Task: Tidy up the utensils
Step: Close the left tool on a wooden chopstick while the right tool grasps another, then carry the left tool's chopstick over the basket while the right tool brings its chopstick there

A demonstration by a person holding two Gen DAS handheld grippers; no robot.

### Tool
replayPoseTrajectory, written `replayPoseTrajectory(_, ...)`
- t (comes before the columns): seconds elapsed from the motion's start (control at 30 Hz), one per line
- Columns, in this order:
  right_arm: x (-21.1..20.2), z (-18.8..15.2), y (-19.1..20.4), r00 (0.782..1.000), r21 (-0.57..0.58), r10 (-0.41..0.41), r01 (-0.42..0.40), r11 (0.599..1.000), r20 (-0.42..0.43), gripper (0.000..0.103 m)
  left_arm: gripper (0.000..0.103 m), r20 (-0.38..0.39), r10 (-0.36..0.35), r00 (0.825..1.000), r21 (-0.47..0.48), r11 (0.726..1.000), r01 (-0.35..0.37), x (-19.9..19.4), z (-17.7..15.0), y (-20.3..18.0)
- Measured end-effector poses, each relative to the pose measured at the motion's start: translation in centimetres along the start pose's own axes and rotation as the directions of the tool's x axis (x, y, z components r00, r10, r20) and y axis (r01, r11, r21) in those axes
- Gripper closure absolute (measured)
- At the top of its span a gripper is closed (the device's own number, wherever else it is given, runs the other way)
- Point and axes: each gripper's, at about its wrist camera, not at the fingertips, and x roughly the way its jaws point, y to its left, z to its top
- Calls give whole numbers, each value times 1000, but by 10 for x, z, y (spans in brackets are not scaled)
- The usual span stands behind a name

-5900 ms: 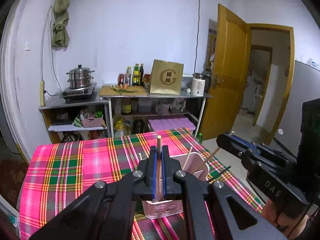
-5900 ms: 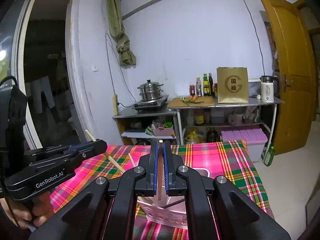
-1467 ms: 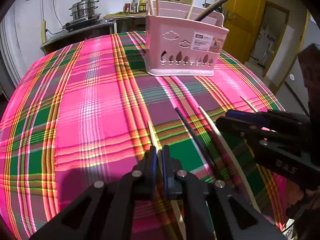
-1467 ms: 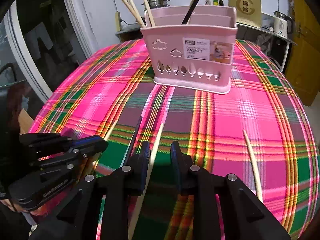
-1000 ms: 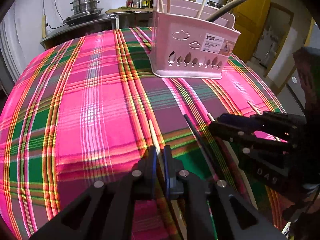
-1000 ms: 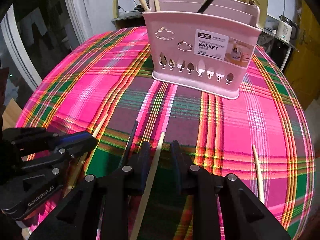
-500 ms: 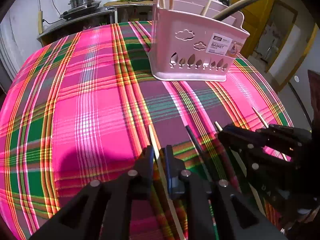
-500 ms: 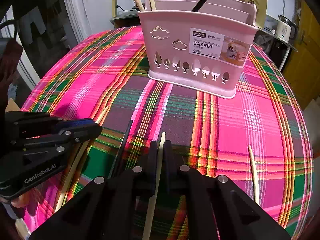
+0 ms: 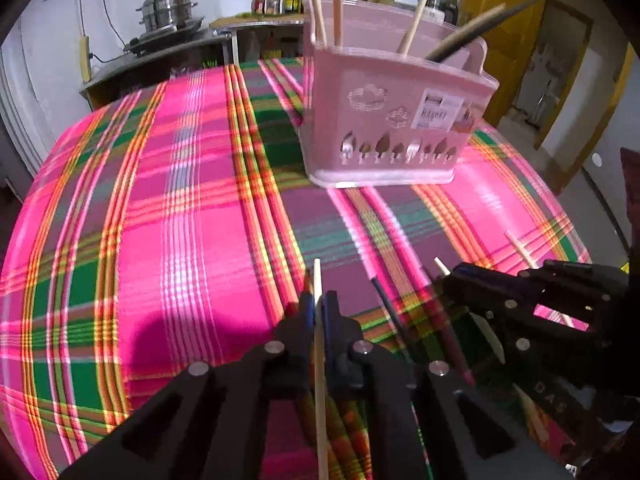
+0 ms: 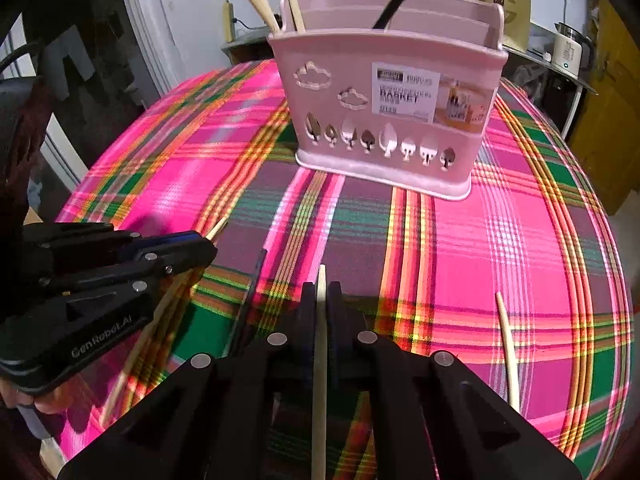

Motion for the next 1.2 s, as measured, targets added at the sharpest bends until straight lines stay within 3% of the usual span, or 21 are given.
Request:
replayPoseTrajectory(0.3, -46, 17, -3, 992, 8, 39, -40, 999, 117, 98, 98, 109, -32, 994, 2, 999, 32, -50, 15, 2)
replayPoseTrajectory(0.7, -104, 36, 1, 964, -2, 47, -49, 999, 261, 98, 98, 256, -57, 965, 31, 998, 51, -116, 30, -8)
replayPoseTrajectory(1.2, -151, 8, 8, 947, -46, 40, -26, 999, 319, 98, 98, 290, -79, 954, 58, 996, 65, -144, 3, -20)
